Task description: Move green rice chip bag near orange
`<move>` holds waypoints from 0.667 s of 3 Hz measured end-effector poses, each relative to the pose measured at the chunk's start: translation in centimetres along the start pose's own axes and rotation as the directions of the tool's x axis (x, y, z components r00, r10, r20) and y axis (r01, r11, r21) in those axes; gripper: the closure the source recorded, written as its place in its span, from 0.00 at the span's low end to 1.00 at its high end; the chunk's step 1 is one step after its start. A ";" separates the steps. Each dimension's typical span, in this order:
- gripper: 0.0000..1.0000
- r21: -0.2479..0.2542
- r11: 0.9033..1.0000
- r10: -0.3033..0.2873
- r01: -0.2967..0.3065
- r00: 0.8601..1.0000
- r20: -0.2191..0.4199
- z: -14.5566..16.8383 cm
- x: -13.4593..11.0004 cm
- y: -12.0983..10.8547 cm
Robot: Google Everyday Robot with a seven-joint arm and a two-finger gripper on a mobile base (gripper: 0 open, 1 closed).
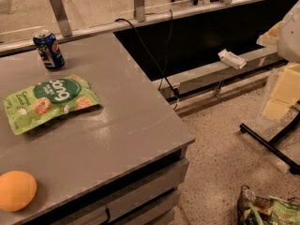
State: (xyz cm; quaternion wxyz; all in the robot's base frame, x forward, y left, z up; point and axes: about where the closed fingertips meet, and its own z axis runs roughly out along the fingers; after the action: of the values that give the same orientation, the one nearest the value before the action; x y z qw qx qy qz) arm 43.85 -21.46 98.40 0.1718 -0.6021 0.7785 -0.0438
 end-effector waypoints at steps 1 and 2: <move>0.00 0.000 1.000 0.000 0.000 1.000 0.000 0.0 0.0 0.0; 0.00 -0.008 0.999 -0.047 0.047 0.999 0.026 1.2 -2.2 -1.6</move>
Offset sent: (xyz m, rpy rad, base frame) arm 0.0596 0.0455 -0.0099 0.0266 0.0048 0.1350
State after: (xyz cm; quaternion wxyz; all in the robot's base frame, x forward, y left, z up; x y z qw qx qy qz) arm 46.21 -19.61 98.17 0.1780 -0.6215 0.7621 -0.0366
